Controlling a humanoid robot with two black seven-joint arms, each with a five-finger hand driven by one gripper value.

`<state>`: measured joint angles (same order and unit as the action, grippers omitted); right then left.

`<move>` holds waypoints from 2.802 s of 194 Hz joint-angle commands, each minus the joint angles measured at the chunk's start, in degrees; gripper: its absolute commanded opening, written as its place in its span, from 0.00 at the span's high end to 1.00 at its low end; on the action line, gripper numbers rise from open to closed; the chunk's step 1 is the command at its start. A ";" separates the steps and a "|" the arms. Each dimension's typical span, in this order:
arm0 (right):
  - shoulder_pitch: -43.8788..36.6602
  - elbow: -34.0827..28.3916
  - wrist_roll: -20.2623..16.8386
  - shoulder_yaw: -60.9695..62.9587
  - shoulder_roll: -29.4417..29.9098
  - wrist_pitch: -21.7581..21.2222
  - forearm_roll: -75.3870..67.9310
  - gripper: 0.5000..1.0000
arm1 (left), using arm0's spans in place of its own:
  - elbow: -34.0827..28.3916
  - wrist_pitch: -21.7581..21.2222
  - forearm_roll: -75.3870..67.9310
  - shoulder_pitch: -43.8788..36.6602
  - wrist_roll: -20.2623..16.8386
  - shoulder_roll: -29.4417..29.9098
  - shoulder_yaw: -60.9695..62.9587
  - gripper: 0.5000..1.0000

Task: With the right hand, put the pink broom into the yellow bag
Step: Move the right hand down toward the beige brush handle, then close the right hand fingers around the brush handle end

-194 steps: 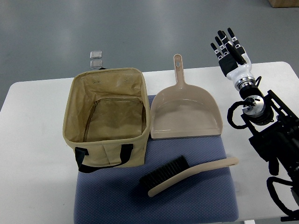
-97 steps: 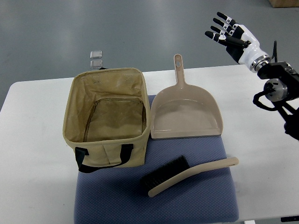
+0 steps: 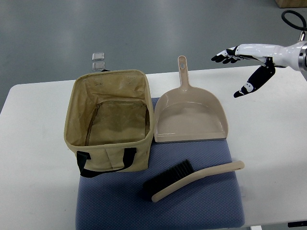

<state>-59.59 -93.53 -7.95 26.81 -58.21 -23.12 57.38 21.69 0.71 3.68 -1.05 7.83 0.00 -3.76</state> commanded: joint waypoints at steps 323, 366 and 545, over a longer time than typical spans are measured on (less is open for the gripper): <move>28.39 -5.43 -0.22 -0.79 8.20 3.60 16.35 0.32 | -0.77 -0.09 0.10 -0.01 0.17 0.00 -0.10 0.00; 28.39 -4.64 -0.22 -0.88 8.64 4.31 18.38 0.47 | -0.77 -0.09 0.10 -0.01 0.17 0.00 -0.01 0.00; 30.68 -0.16 -0.31 -0.62 12.51 5.63 22.33 1.00 | -0.95 -0.18 0.28 -0.01 0.17 0.00 -0.01 0.00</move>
<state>-28.86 -93.73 -8.26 25.96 -45.54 -17.56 79.70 20.74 0.52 3.94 -1.05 8.00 0.00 -3.78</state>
